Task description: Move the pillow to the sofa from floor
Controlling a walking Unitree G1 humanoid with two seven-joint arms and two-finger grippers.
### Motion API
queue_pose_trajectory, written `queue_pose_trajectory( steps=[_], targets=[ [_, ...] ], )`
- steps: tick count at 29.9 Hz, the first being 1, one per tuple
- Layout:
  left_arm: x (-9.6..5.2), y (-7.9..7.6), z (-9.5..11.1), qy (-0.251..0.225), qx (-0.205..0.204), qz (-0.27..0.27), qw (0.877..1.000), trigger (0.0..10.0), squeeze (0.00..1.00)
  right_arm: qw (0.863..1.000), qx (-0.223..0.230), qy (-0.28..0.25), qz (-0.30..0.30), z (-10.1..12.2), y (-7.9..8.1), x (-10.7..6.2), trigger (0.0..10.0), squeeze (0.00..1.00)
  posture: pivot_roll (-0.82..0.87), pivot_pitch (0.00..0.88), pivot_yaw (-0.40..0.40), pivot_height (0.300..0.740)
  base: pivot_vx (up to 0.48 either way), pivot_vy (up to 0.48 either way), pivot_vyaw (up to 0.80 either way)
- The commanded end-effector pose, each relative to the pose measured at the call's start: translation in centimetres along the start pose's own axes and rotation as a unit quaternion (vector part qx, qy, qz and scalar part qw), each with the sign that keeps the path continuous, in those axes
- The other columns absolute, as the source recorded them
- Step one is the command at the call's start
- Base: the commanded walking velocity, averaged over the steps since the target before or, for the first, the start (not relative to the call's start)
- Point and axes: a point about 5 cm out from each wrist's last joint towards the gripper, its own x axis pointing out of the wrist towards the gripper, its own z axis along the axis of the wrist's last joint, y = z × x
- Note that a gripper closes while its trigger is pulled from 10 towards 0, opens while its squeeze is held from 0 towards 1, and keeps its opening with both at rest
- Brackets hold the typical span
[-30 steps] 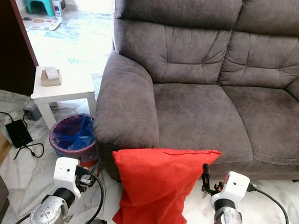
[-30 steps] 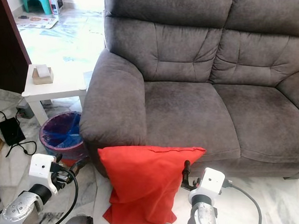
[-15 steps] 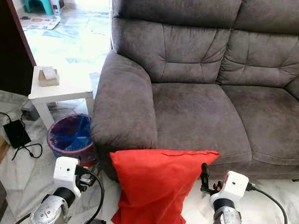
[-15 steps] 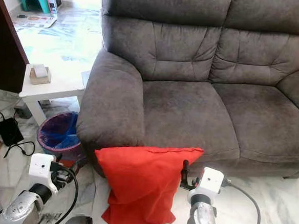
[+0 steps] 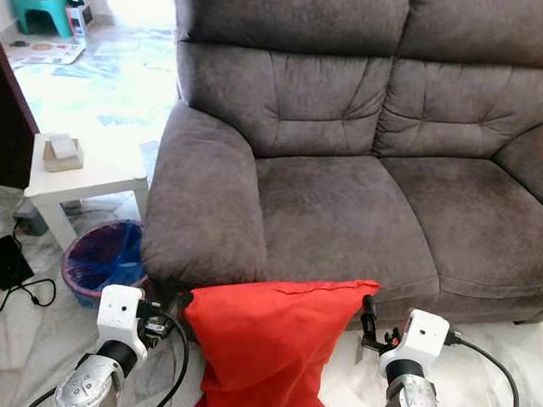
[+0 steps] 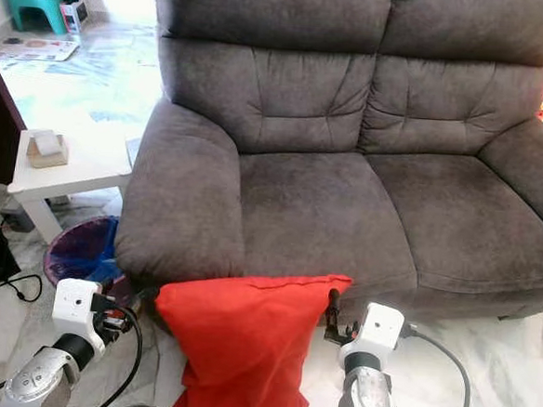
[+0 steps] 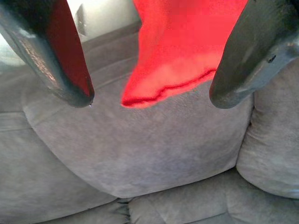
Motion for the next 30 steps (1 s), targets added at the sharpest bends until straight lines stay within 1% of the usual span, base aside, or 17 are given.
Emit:
queue_pose_trajectory(
  steps=[1, 5, 8, 9, 11, 12, 15, 16, 17, 19, 20, 21, 23, 24, 27, 30],
  targets=[
    [-0.2, 0.2, -0.1, 0.0, -0.001, 0.004, 1.0, 10.0, 0.0, 1.0, 0.004, -0.004, 0.006, 0.1, 0.3, 0.0, 10.0, 0.0, 0.09, 0.105, -0.016, 0.625, 0.0, 0.0, 0.0],
    [-0.2, 0.2, -0.1, -0.001, -0.001, 0.004, 1.0, 10.0, 0.0, 1.0, 0.01, 0.001, 0.012, 0.0, 0.3, 0.0, 10.0, 0.0, 0.09, 0.105, -0.016, 0.625, 0.0, 0.0, 0.0],
    [-0.2, 0.2, -0.1, 0.0, 0.0, 0.003, 1.0, 10.0, 0.0, 0.999, 0.016, 0.011, 0.029, -0.2, 0.5, 0.0, 10.0, 0.0, 0.09, 0.105, -0.016, 0.625, 0.0, 0.0, 0.0],
    [-0.2, 0.2, -0.1, 0.0, -0.001, 0.003, 1.0, 10.0, 0.0, 0.999, 0.013, 0.023, 0.033, -0.5, 0.5, 0.0, 10.0, 1.0, 0.09, 0.105, -0.016, 0.625, 0.0, 0.0, 0.0],
    [-0.2, 0.2, -0.1, 0.0, -0.001, 0.003, 1.0, 10.0, 0.0, 0.999, 0.025, 0.021, 0.025, -0.3, 0.3, 0.1, 10.0, 1.0, 0.09, 0.105, -0.016, 0.625, 0.0, 0.0, 0.0],
    [-0.2, 0.2, -0.1, 0.0, -0.001, 0.003, 1.0, 10.0, 0.0, 0.999, 0.032, 0.026, 0.009, -0.1, -0.1, 0.4, 10.0, 1.0, 0.1, 0.107, -0.018, 0.625, 0.0, 0.0, 0.0],
    [-0.2, 0.3, -0.1, 0.0, -0.001, 0.004, 1.0, 10.0, 0.0, 0.998, 0.033, 0.046, -0.013, -0.1, -0.6, 0.8, 10.0, 1.0, 0.1, 0.107, -0.018, 0.625, 0.0, 0.0, 0.0],
    [-0.2, 0.3, -0.2, 0.001, 0.0, 0.003, 1.0, 10.0, 0.0, 0.997, 0.058, 0.05, -0.018, 0.0, -0.7, 1.0, 10.0, 1.0, 0.1, 0.107, -0.018, 0.625, 0.0, 0.0, 0.0],
    [-0.2, 0.3, -0.2, 0.002, 0.0, 0.003, 1.0, 10.0, 0.0, 0.996, 0.066, 0.055, -0.019, 0.1, -0.7, 1.2, 10.0, 1.0, 0.1, 0.109, -0.016, 0.625, 0.0, 0.0, 0.0],
    [-0.3, 0.3, -0.2, 0.003, 0.0, 0.003, 1.0, 10.0, 0.0, 0.99, 0.076, 0.112, -0.027, -0.6, -0.5, 1.5, 10.0, 1.0, 0.1, 0.111, -0.015, 0.625, 0.0, 0.0, 0.0],
    [-0.3, 0.3, -0.2, 0.003, 0.0, 0.003, 1.0, 10.0, 0.0, 0.99, 0.076, 0.112, -0.027, -0.6, -0.5, 1.5, 10.0, 1.0, 0.1, 0.111, -0.015, 0.625, 0.0, 0.0, 0.0],
    [-0.3, 0.3, -0.2, 0.004, 0.0, 0.002, 1.0, 10.0, 0.0, 0.988, 0.084, 0.126, -0.031, -0.8, -0.5, 1.6, 10.0, 1.0, 0.1, 0.111, -0.015, 0.625, 0.0, 0.0, 0.0],
    [-0.3, 0.3, -0.1, 0.004, 0.0, 0.001, 1.0, 10.0, 0.0, 0.985, 0.106, 0.133, -0.03, -0.7, -0.5, 1.9, 10.0, 1.0, 0.1, 0.114, -0.015, 0.625, 0.0, 0.0, 0.0],
    [-0.3, 0.3, -0.1, 0.004, 0.0, 0.001, 1.0, 10.0, 0.0, 0.982, 0.124, 0.138, -0.031, -0.5, -0.5, 2.1, 10.0, 1.0, 0.1, 0.114, -0.015, 0.625, 0.0, 0.0, 0.0],
    [-0.4, 0.3, -0.1, 0.005, 0.001, 0.001, 1.0, 10.0, 0.0, 0.976, 0.144, 0.161, -0.036, -0.6, -0.8, 2.4, 10.0, 1.0, 0.11, 0.119, -0.011, 0.625, 0.0, 0.0, 0.0],
    [-0.5, 0.4, -0.1, 0.006, 0.002, 0.001, 1.0, 10.0, 0.0, 0.975, 0.143, 0.164, -0.055, -0.2, -1.5, 2.6, 10.0, 1.0, 0.11, 0.121, -0.01, 0.625, 0.0, 0.0, 0.0]
  ],
)
